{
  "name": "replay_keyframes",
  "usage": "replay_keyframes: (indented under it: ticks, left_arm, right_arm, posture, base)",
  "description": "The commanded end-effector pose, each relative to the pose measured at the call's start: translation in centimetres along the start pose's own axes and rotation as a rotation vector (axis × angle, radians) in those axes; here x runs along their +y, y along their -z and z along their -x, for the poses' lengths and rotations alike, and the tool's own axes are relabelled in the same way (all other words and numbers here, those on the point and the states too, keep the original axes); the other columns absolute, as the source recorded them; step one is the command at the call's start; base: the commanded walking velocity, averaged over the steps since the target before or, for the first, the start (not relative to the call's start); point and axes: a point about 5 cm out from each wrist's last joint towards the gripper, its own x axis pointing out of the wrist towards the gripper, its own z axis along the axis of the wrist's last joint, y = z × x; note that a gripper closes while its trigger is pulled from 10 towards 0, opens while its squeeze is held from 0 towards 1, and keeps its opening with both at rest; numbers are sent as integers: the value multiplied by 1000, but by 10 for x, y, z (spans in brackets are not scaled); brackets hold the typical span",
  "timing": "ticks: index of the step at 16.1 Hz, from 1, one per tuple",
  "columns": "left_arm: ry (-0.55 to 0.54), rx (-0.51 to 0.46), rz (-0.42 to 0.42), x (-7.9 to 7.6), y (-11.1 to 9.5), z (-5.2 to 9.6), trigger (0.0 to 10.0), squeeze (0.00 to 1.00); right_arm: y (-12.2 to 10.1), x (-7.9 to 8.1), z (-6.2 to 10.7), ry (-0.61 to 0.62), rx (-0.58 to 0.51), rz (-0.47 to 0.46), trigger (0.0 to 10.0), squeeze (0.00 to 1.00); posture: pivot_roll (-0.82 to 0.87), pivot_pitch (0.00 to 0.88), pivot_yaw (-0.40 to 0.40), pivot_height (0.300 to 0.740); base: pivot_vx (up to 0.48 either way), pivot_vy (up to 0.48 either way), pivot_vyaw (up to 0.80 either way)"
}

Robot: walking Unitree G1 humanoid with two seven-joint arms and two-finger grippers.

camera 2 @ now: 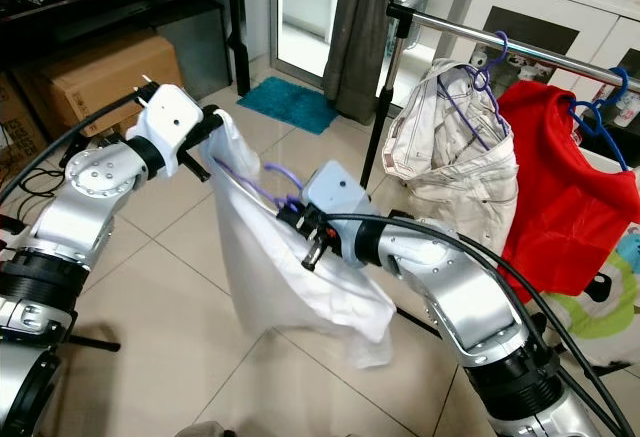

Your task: Hang hanger

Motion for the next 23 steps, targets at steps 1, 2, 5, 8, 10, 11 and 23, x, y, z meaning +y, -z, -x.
replay_keyframes:
  ticks: [1,2,5,8,10,11,23]
  left_arm:
    - [-32,-10,-33,7,-5,-1,0,0]
    - [-106,24,-45,21,0,2,0,0]
    - [-173,98,-75,46,13,13,0,0]
    - [-197,165,-68,58,30,23,0,0]
    - [-235,204,-4,59,44,26,0,0]
    - [-239,216,2,57,47,26,0,0]
    - [130,-222,362,-61,-30,18,0,0]
  right_arm:
    - [3,-2,1,-7,34,7,0,0]
    - [6,-1,5,-23,41,-10,0,0]
    - [10,-4,19,-15,3,-89,0,0]
    - [2,-5,35,-51,-121,-175,0,0]
    - [-5,-1,41,-105,-206,-216,0,0]
    - [-7,-1,41,-104,-223,-228,0,0]
    - [23,-55,10,762,-288,-553,0,0]
  posture:
    - [-72,16,-43,740]
    - [-72,16,-43,740]
    - [-70,14,-40,740]
    - [-71,15,-35,740]
    - [-69,16,-35,740]
    - [-69,16,-35,740]
    - [-56,0,-36,740]
  base:
    - [0,0,0]
    - [0,0,0]
    - [0,0,0]
    - [0,0,0]
    - [0,0,0]
    - [0,0,0]
    - [0,0,0]
